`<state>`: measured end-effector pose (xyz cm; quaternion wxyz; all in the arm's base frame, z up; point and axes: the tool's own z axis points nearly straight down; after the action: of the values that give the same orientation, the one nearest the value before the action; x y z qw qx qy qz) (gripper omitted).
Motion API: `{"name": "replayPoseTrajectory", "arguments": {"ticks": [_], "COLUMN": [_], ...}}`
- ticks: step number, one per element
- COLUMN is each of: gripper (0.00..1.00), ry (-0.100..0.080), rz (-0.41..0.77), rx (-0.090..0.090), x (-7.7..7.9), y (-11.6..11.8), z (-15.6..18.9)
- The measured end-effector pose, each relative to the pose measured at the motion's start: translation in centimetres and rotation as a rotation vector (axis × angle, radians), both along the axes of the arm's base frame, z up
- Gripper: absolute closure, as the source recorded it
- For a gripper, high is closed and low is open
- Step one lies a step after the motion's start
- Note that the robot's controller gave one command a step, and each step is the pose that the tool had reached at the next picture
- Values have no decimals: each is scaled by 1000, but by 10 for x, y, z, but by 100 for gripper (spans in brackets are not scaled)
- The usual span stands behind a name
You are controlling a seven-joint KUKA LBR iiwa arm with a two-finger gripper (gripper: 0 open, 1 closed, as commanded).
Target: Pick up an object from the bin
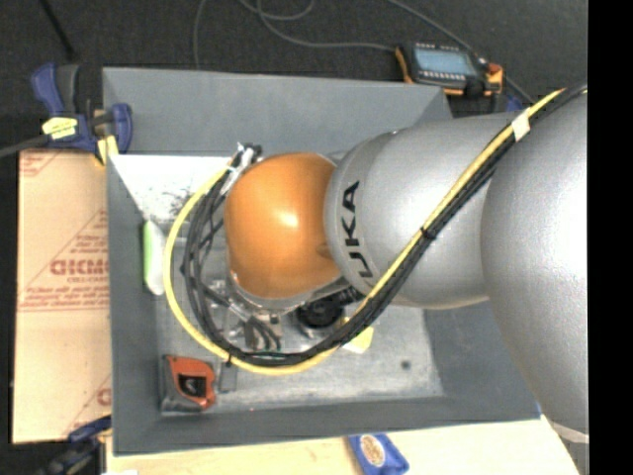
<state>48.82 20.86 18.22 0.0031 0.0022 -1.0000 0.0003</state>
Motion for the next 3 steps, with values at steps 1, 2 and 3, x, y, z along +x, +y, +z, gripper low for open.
{"name": "replayPoseTrajectory", "arguments": {"ticks": [1,2,3], "gripper": [0,0,0], "ry": [-8,-11,-5], "rz": [-5,49,-75], "rx": [2,4,1], "x": [2,-7,-13], "y": [-1,19,22], "z": [4,-77,-67]}}
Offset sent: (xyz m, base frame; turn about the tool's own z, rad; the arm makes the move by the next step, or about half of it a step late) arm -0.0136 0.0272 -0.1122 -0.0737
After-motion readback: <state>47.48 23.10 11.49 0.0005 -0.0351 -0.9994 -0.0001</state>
